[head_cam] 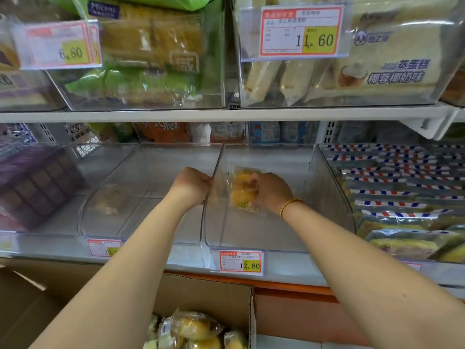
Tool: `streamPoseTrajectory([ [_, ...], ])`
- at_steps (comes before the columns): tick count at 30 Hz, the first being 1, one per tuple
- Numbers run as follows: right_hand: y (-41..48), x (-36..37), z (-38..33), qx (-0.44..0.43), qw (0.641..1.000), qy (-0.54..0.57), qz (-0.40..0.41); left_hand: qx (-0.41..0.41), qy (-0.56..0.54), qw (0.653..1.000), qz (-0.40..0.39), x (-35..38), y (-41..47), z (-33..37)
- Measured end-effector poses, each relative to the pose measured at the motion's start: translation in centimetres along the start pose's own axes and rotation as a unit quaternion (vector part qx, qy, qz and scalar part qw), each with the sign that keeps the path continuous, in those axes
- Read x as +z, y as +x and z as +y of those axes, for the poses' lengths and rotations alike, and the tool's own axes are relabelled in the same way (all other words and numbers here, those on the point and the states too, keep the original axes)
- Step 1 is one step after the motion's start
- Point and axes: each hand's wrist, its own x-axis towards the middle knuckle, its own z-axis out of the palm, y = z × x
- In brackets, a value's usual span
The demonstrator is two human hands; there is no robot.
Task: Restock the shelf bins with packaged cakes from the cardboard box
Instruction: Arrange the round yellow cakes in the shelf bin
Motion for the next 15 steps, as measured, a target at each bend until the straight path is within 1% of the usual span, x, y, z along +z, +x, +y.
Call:
streamPoseTrajectory([
  [3,0.3,0.8,0.1,0.017,0.999,0.004,0.046,0.004,-0.009,1.0,0.0,0.0,0.0,-0.2],
  [6,0.5,1.6,0.0,0.036,0.996,0.05,0.068,0.011,-0.012,1.0,0.0,0.1,0.1,-0.2],
  [8,0.9,1.6,0.0,0.035,0.996,0.058,0.059,0.011,-0.015,1.0,0.0,0.2,0.2,-0.3],
  [11,1.4,1.1,0.1,0.024,0.999,0.043,0.022,0.007,-0.019,1.0,-0.003,0.2,0.3,-0.4],
  [13,1.6,0.9,0.3,0.036,0.997,0.072,0.02,0.006,-0.023,1.0,-0.004,0.2,0.3,-0.4],
  [15,1.5,0.9,0.6,0.063,0.99,0.126,0.028,0.006,-0.02,1.0,-0.004,0.2,0.3,-0.4],
])
